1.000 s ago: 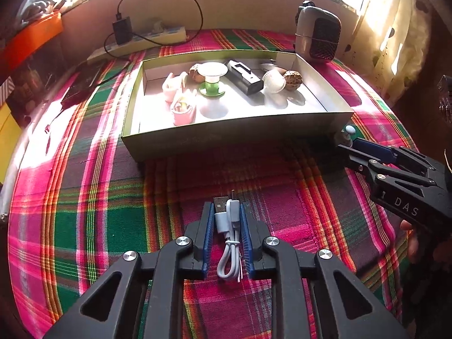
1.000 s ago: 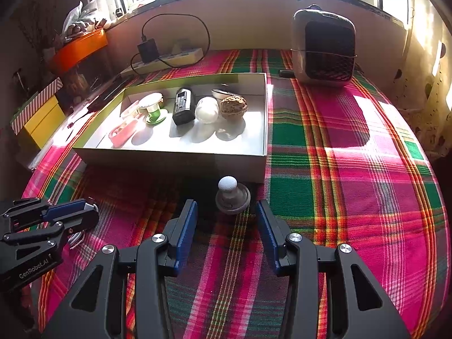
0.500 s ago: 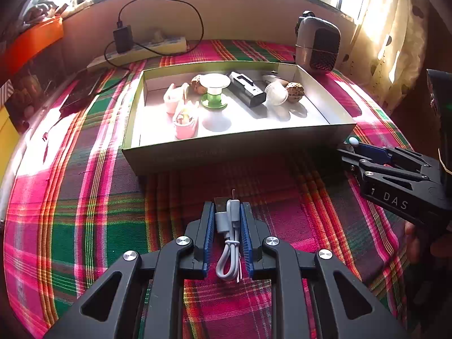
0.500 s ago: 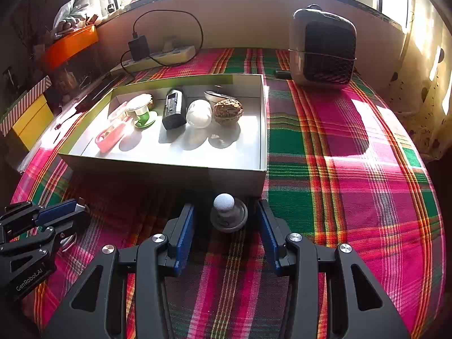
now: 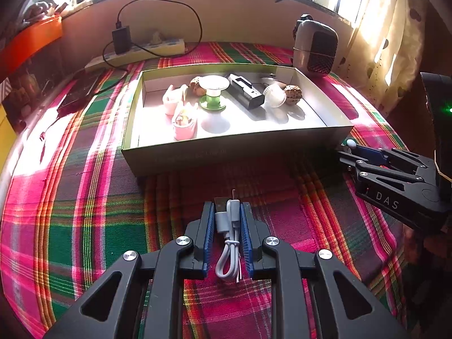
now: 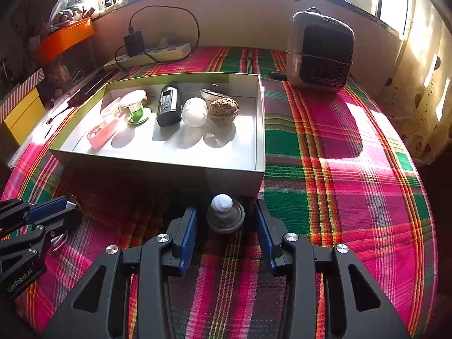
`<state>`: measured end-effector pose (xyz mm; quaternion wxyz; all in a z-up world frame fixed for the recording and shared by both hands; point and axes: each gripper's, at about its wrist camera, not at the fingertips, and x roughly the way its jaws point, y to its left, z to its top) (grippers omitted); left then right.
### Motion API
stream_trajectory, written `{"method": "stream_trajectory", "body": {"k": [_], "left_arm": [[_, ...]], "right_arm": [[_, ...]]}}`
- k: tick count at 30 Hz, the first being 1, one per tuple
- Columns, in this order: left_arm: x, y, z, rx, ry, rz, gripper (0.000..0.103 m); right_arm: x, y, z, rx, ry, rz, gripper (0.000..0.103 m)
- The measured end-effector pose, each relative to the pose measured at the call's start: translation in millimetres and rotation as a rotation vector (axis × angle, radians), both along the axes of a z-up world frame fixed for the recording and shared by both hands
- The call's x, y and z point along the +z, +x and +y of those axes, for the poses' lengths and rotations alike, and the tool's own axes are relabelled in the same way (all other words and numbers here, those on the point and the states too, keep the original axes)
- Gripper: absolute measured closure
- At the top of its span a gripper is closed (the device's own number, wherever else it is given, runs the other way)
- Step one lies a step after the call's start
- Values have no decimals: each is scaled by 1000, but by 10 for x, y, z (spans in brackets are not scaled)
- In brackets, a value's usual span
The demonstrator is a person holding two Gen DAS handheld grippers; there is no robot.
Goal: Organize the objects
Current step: 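Grasp the white knob on its round base with the right tool, then carry the white cable and the white knob over the box with both tools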
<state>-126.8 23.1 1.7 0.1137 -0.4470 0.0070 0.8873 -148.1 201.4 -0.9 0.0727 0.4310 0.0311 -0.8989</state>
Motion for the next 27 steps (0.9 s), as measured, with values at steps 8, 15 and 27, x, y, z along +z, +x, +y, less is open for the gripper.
{"method": "stream_trajectory", "body": {"k": [8,15,27], "left_arm": [[4,-7,14,7,9,0,87],[2,-5,9,7,11,1,87],[9,-10,-8,8,25,-2,87]], "right_arm": [[1,9,-14,10,-3,2,76],[3,7,2,9,-15,1,76],[5,19,10,10,-30,2,76]]}}
